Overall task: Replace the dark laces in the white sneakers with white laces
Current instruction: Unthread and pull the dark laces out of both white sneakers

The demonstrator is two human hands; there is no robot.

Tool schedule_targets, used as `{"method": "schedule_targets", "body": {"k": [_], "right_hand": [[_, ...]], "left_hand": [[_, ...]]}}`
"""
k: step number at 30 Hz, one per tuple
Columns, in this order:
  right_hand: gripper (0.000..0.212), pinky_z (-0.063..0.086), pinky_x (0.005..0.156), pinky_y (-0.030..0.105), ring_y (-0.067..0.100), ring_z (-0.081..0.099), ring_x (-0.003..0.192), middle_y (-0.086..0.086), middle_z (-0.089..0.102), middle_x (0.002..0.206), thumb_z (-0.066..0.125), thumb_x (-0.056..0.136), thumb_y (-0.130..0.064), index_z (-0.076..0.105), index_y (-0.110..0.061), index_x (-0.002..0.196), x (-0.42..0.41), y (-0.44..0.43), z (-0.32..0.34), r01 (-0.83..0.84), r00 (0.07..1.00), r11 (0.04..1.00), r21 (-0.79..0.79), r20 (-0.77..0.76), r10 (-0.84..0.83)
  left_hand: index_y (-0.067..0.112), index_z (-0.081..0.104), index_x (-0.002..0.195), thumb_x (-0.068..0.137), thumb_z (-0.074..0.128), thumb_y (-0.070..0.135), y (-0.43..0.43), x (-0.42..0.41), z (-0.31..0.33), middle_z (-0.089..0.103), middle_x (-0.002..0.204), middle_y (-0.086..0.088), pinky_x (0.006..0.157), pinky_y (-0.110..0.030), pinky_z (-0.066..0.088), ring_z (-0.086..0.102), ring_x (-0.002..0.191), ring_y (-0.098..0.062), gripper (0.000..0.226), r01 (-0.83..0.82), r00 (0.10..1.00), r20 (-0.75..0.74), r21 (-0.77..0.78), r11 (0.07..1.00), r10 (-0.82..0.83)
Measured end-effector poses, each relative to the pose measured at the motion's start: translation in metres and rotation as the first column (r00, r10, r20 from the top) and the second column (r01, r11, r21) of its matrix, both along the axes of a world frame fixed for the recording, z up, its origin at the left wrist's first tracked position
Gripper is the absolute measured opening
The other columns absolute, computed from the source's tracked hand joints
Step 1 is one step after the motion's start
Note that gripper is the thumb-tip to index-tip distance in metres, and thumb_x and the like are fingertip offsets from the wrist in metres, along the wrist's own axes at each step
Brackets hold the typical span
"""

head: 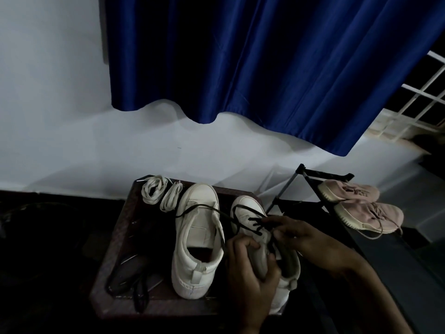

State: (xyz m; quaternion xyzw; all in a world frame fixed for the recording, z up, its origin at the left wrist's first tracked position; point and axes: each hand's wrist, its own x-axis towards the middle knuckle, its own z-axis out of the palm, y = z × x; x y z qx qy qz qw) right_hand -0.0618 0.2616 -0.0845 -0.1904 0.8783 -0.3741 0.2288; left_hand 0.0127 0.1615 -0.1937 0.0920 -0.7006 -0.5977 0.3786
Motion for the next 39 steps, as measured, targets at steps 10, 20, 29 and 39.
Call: {"method": "schedule_targets", "body": {"k": [10,20,29,39], "right_hand": [[0.01,0.049,0.092,0.025,0.001,0.055,0.113,-0.022,0.055,0.117,0.065,0.084,-0.013,0.072,-0.017,0.077,-0.001,0.002,-0.024,-0.016,0.964,0.999,0.033,-0.266,0.024],[0.032,0.05,0.091,0.026,0.007,0.053,0.114,-0.02,0.05,0.12,0.067,0.084,-0.007,0.067,-0.036,0.07,-0.009,-0.011,-0.008,-0.018,0.965,0.972,0.235,-0.248,0.078],[0.017,0.042,0.094,0.041,-0.004,0.029,0.127,-0.037,0.039,0.124,0.059,0.08,-0.056,0.064,-0.04,0.075,0.03,0.015,0.038,-0.046,0.879,0.925,0.376,-0.425,0.217],[0.036,0.043,0.103,0.037,-0.006,0.03,0.13,-0.036,0.033,0.137,0.045,0.086,-0.068,0.06,-0.055,0.116,0.022,0.035,0.041,-0.111,0.919,0.879,0.463,-0.289,0.268]], "left_hand": [[0.014,0.058,0.092,0.072,0.059,0.037,0.0,-0.002,0.0,0.05,0.097,0.012,0.083,-0.007,0.034,0.046,0.097,0.007,0.03,-0.005,1.0,0.019,-0.005,1.0,0.005],[0.014,0.059,0.09,0.073,0.059,0.035,-0.003,-0.001,0.001,0.051,0.096,0.01,0.083,-0.008,0.034,0.047,0.096,0.006,0.027,0.009,1.0,0.019,-0.018,1.0,-0.008],[0.017,0.057,0.089,0.07,0.06,0.031,-0.006,0.002,0.003,0.05,0.095,0.013,0.084,-0.009,0.034,0.048,0.096,0.003,0.024,0.019,1.0,0.002,-0.04,0.999,-0.019],[0.019,0.056,0.09,0.075,0.06,0.032,-0.003,0.0,0.002,0.049,0.094,0.015,0.079,-0.026,0.042,0.05,0.093,-0.006,0.021,0.001,1.0,0.009,-0.05,0.999,-0.001]]}}
